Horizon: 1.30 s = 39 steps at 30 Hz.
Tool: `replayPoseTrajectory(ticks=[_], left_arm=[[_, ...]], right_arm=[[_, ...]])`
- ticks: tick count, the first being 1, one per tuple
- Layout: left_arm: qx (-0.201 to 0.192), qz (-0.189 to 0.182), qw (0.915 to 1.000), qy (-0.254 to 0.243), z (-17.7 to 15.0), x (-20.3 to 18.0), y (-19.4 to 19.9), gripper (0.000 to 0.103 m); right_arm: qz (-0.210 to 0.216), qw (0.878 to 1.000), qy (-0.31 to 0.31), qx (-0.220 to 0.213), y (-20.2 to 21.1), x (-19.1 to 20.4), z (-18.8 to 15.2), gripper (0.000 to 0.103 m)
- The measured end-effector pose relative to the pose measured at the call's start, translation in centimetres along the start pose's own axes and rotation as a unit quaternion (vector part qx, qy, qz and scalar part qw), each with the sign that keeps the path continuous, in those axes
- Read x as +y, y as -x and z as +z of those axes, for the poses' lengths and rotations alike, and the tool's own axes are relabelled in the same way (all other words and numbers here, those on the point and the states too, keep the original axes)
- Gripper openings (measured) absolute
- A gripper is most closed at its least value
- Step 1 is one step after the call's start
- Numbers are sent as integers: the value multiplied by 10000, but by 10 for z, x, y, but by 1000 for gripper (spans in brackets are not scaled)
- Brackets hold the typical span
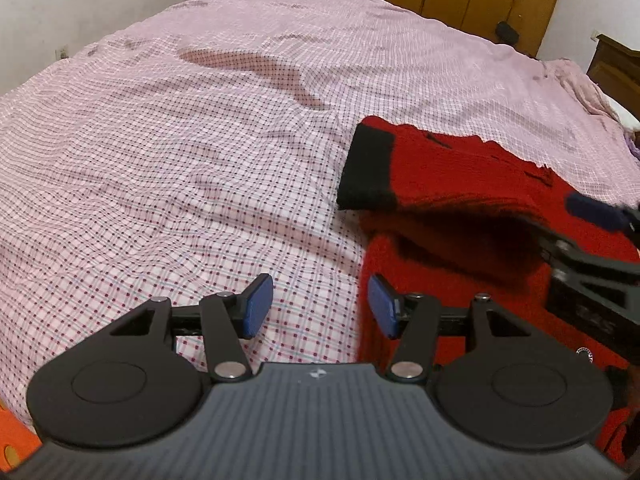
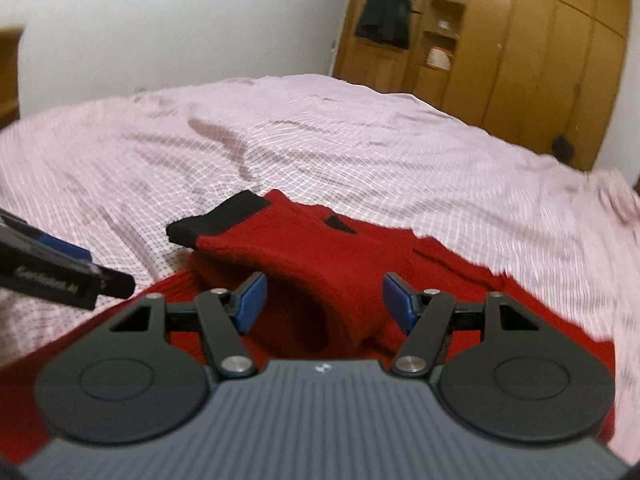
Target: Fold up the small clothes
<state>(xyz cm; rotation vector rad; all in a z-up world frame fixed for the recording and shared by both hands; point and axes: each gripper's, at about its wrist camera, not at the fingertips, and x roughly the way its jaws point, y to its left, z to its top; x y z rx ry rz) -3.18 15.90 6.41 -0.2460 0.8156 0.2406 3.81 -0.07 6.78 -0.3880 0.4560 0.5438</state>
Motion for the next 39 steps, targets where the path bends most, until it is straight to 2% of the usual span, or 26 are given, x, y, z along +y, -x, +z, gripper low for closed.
replayPoseTrajectory(ticks=[8,11,13,14,15,18,22,27,30,32,35,39], left_arm=[[70,-66,9999,58,-2,0,-9,61],[73,-67,9999,51,-2,-1,-11,61],[35,-94,9999,25,0,-3,-10,61],[9,-131,9999,13,2,-5,-10,61],[-11,-161,9999,2,4,-7,-10,61],[-83,-214,9997,-57,11,-16,-13,61],[-86,-378,9992,-136,17,-31,-19,61],[-19,-386,9987,-326,19,-48,-33,61],[49,-332,9988,-366,17,-52,-41,61],[94,-309,9988,-377,16,-52,-46,61],[121,-274,9988,-388,16,-50,-53,61],[121,-164,9991,-373,21,-49,-60,61]], right_arm=[[38,9959,854,307,-35,22,6,66],[110,9930,1166,133,-43,27,4,64],[166,9926,1199,76,-46,27,4,39],[179,9933,1131,136,-48,25,5,19],[207,9946,1001,186,-50,21,7,17],[186,9985,522,33,-41,4,13,15],[-173,9994,13,-292,-19,-24,19,14],[-509,9949,-815,-312,-3,-69,8,14],[-493,9849,-1646,-194,1,-98,-10,14],[-547,9735,-2216,-139,4,-116,-26,14],[-629,9501,-3056,-49,2,-139,-52,14],[-388,9168,-3971,203,2,-156,-86,18]])
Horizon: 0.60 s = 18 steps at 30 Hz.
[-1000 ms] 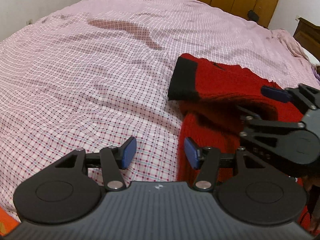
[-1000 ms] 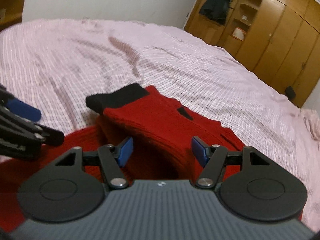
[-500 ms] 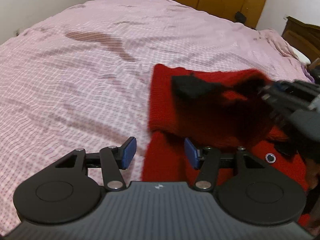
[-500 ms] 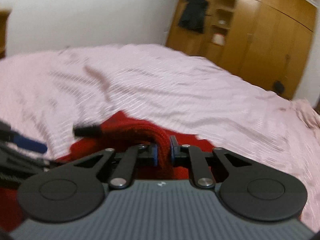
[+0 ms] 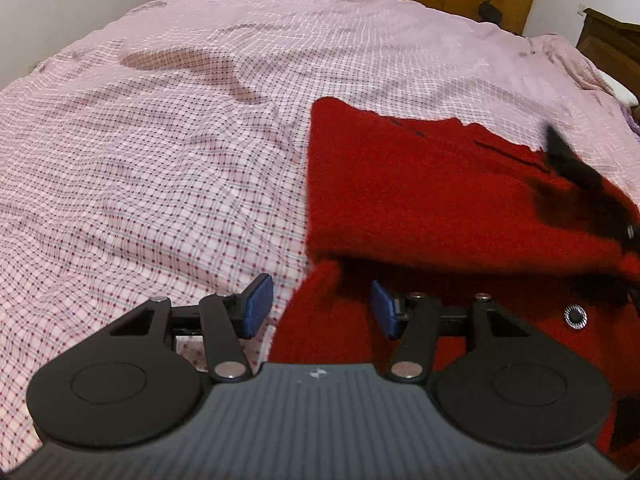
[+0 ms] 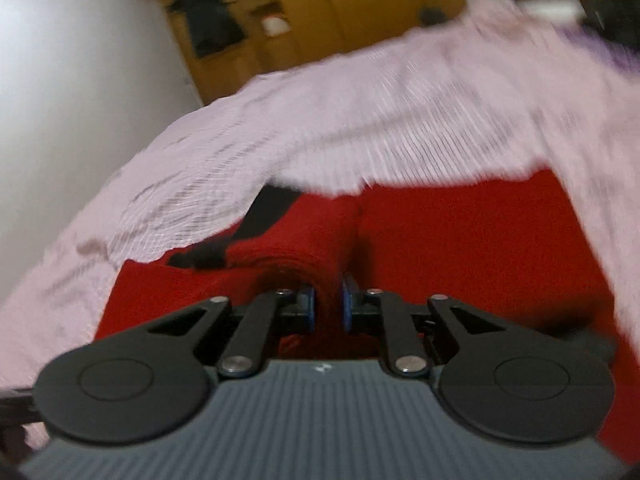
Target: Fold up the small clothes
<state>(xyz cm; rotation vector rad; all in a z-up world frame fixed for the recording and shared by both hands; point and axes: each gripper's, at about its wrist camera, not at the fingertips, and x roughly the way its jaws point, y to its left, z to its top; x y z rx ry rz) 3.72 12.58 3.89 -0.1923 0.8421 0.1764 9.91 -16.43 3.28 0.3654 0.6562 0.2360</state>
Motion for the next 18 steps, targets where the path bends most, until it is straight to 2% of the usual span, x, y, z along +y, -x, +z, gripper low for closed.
replayPoseTrajectory(ticks=[1,7,9,11,15,18], left_arm=[[-5,12,10000,15,2,0,-2,61],[-4,60,10000,55,5,0,-9,61],[-17,73,10000,34,5,-1,-10,61],[-26,79,10000,21,5,-1,-11,61],[-12,93,10000,15,5,-1,-11,61],[-20,107,9999,3,5,-1,-11,62]], right_arm=[[-13,9999,-98,64,0,-4,-4,23],[-68,9998,-181,5,21,-22,-17,24],[-97,9997,-190,97,26,-26,-16,34],[-304,9994,-38,149,36,-29,-17,49],[-232,9986,381,277,57,-33,-16,49],[-120,9976,662,162,75,-33,-9,49]])
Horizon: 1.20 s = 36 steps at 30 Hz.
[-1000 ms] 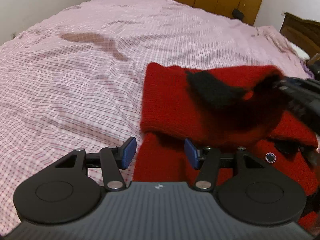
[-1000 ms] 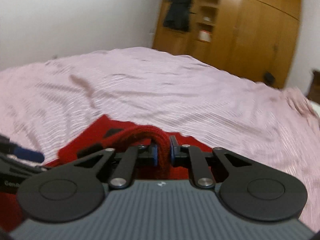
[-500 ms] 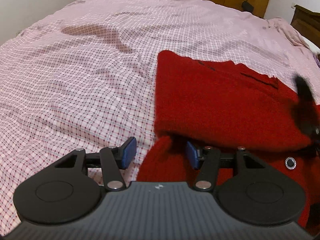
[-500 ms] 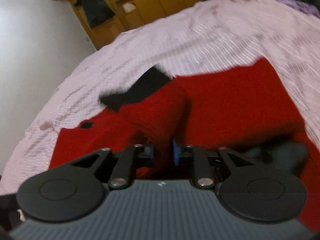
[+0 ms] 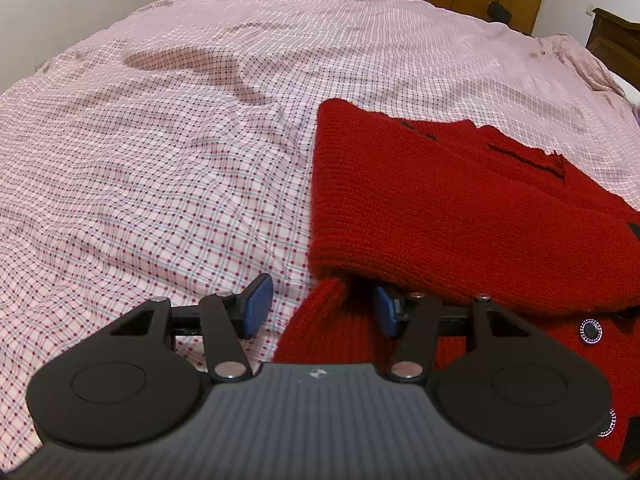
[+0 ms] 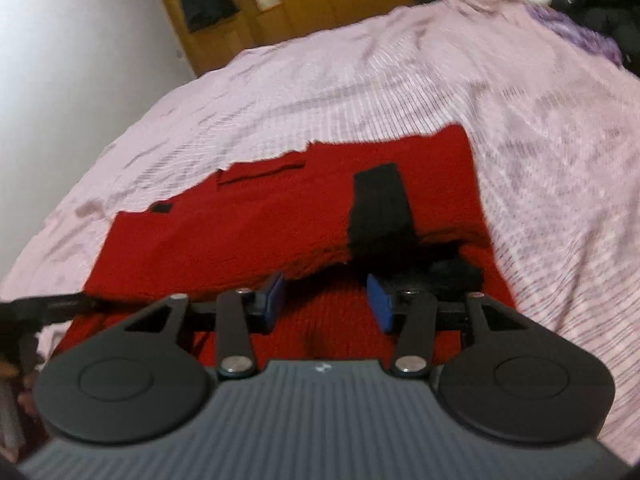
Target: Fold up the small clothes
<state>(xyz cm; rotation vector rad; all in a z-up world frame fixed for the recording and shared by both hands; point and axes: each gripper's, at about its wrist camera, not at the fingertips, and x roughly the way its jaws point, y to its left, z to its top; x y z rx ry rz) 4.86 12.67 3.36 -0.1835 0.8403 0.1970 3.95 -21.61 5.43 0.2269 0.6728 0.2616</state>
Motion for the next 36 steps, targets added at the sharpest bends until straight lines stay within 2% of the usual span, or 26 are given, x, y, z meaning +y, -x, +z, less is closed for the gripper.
replayPoseTrajectory(ticks=[6,13,19,27,30,32,36], left_arm=[[-46,84,9999,-80,-2,-4,-1,62],[-75,101,9998,-131,-3,-4,-3,63],[-113,153,9998,-97,-2,-5,-5,64],[-178,245,9994,-185,-3,-9,-7,66],[-180,248,9994,-171,-4,-9,-7,66],[-186,243,9994,-168,-4,-9,-7,66],[-180,232,9995,-148,-4,-9,-6,66]], right_arm=[[-62,9995,125,-276,-13,-11,31,49],[-497,9987,-139,-23,-75,-30,44,50],[-369,9987,-343,-18,-87,-33,37,51],[-79,9997,-246,-8,-86,-29,36,51],[-143,9999,-12,4,-91,-24,35,44],[-46,10000,-2,-23,-89,-21,36,23],[49,9996,185,-224,-77,-9,40,17]])
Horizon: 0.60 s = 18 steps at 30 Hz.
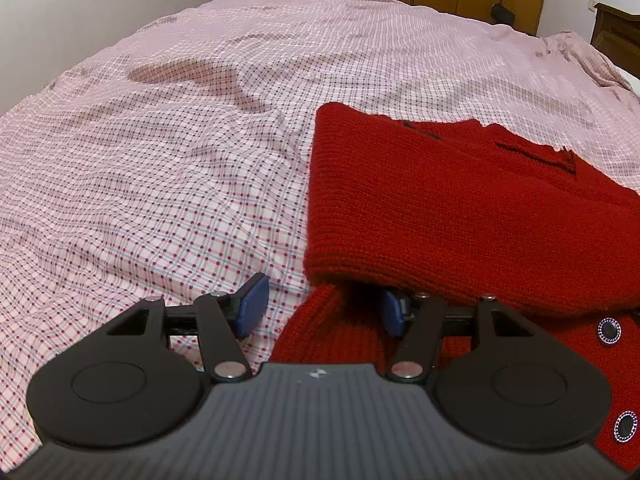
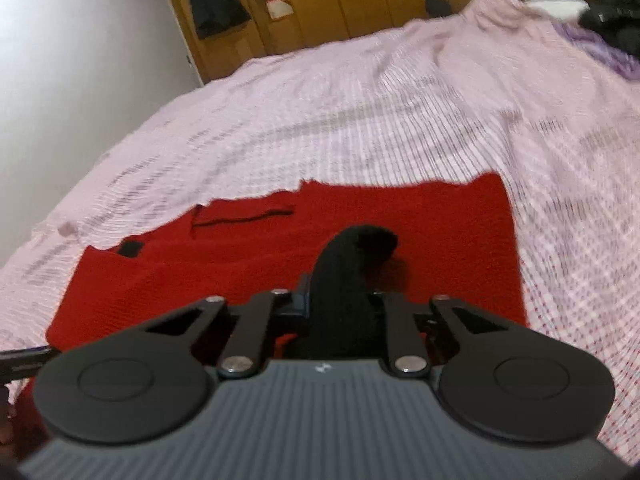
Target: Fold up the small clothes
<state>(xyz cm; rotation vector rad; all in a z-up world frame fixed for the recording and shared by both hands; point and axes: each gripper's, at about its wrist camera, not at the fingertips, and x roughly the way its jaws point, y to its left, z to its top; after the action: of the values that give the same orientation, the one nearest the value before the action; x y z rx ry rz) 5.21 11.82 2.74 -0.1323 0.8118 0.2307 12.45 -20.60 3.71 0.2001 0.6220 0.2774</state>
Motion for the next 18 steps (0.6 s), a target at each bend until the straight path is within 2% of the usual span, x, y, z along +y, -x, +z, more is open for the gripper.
replayPoseTrajectory(ticks=[3,5,7,10,12,18], left_arm=[[-1,-17,10000,21,0,1,0,66],[-8,-18,10000,36,0,1,0,66],[-10,-15,10000,20,0,2,0,66],[-3,9,10000,-2,1,1,0,66],[5,-11,10000,-11,1,1,-1,68],[-7,18,9999,-127,1,-1,-4,70]], right_arm=[[192,9997,1,-169,11,10,13,17],[221,9986,128,-453,21,18,27,17],[63,9959,280,-862,30,23,38,17],[-506,9904,301,-1248,30,19,47,17],[-784,9904,214,-1119,16,8,45,17],[-1185,9929,-27,-119,-40,-30,8,18]])
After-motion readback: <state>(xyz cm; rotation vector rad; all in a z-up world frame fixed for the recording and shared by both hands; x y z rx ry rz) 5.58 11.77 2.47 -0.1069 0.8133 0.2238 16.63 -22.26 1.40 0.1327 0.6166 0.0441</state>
